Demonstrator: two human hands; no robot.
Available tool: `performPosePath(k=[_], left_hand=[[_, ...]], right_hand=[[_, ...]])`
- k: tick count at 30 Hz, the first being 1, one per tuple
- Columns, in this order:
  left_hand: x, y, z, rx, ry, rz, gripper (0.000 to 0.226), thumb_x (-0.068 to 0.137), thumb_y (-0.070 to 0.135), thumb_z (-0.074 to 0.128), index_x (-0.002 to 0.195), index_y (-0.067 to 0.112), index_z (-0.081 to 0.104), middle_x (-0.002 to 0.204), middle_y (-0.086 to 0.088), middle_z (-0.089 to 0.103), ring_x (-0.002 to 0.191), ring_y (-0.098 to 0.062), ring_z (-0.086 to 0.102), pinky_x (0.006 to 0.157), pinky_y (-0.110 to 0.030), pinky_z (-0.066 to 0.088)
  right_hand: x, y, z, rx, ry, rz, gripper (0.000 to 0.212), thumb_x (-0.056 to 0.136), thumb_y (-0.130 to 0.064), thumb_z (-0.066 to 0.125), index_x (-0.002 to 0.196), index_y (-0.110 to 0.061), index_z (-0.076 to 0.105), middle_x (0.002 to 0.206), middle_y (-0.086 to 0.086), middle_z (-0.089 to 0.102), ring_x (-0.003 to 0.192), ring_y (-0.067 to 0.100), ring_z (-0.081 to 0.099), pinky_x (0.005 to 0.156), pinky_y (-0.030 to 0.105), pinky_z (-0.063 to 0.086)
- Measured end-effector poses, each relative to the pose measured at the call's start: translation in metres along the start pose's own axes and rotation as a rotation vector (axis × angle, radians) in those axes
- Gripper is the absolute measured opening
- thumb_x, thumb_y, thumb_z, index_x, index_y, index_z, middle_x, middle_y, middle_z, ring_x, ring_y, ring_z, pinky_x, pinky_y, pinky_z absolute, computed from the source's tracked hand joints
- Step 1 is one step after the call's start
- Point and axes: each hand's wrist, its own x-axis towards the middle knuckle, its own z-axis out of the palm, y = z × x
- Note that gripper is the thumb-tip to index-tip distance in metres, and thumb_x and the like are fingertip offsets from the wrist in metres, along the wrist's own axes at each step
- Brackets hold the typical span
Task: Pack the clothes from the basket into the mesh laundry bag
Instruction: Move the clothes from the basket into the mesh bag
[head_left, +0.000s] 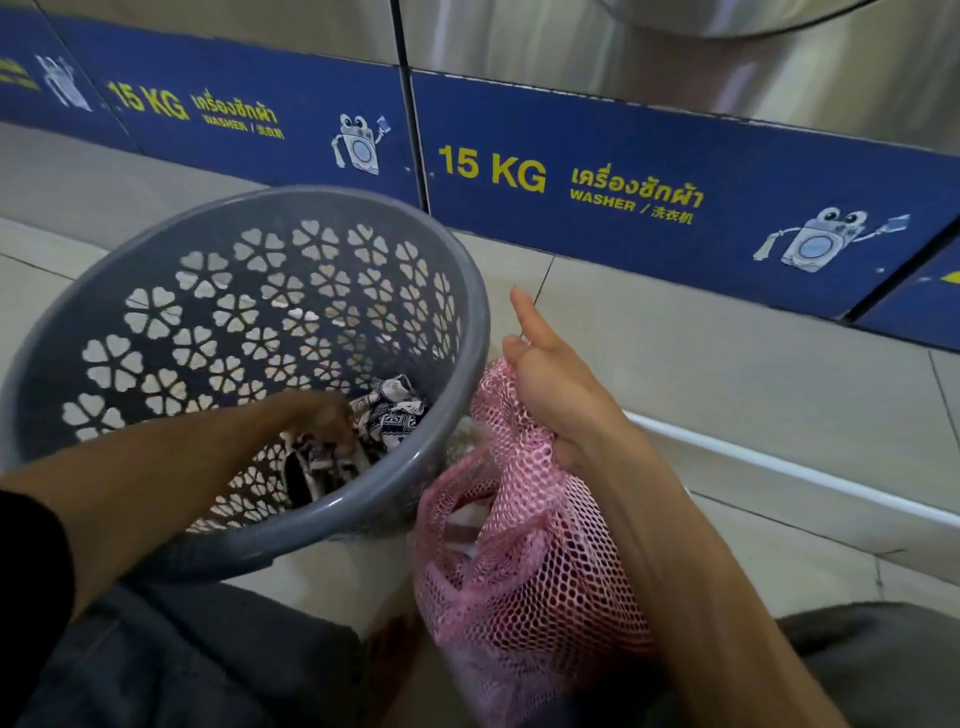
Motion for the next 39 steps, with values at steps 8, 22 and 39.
performPosePath(k=[8,22,39], left_hand=[[-0.19,0.121,-0.105,-0.77,0.233,0.347,0.016,0.067,-0.004,0.055,0.077,0.01,0.054,0.071,-0.006,0.055,0.064,-0.021,0.056,0.054,-0.026,0.049],[-0.257,0.173,-0.045,-0.522,0.621,0.509,0.055,0.063,0.029,0.074,0.114,0.03,0.053,0.103,-0.002,0.064,0.087,-0.018,0.062,0.074,-0.032,0.054],[-0.332,0.15,-0.079,-1.556,0.206,0.874,0.047,0.069,-0.002,0.038,0.084,0.012,0.079,0.085,-0.005,0.077,0.082,-0.023,0.071,0.086,-0.038,0.058]], right_hand=[[-0.009,-0.011,-0.023,0.022,0.125,-0.054,0.055,0.108,-0.023,0.033,0.156,-0.049,0.026,0.169,0.001,0.023,0.137,0.022,0.046,0.109,0.042,0.04],[-0.035,0.002,-0.035,0.012,0.071,-0.05,0.029,0.102,-0.022,0.052,0.121,-0.017,0.073,0.11,0.004,0.075,0.085,0.015,0.07,0.073,0.035,0.056],[-0.032,-0.008,-0.043,-0.012,0.12,-0.114,0.039,0.108,-0.023,0.041,0.143,-0.017,0.059,0.152,-0.001,0.053,0.142,0.016,0.044,0.109,0.027,0.032]])
